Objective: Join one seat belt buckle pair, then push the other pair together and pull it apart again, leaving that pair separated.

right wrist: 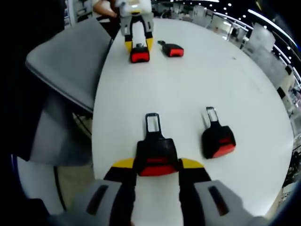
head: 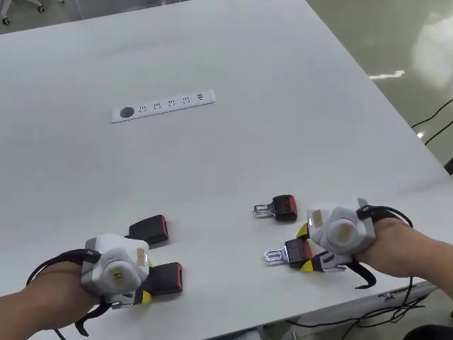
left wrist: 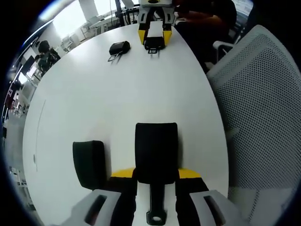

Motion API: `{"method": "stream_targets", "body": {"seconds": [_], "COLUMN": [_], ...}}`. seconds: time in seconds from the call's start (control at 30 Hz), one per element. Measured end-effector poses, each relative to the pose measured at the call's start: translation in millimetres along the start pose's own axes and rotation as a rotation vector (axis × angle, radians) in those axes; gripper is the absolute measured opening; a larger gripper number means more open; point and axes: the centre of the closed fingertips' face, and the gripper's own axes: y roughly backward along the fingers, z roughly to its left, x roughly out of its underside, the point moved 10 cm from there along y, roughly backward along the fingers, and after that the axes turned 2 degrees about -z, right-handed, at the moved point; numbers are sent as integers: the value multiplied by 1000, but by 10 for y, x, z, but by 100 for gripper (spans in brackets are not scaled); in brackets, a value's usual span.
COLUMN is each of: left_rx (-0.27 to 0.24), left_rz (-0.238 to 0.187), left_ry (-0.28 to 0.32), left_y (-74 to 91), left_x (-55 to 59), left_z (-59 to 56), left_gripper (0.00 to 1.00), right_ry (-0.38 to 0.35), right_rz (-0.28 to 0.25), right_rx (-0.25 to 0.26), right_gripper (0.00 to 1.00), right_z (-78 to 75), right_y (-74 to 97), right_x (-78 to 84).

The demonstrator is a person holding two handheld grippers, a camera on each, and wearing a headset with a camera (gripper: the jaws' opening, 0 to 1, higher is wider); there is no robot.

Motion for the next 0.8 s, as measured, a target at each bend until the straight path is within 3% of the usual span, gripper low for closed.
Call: {"method": "stream_targets", "body": {"seconds": [0.47, 0.8], "left_rx": [29, 30], "left_rz": [42, 48], "left_ry": [33, 34], "left_y": [-7, 5], "left_x": [-27, -30], "left_z": [23, 9], "left_gripper": [32, 32], "right_ry": [-18, -36], "right_rz": [24, 27], "right_rx": [-38, -29], "right_gripper": [34, 34], "right_z": [-41, -24], "right_y": [-16, -8], "right_x": [1, -10]}}
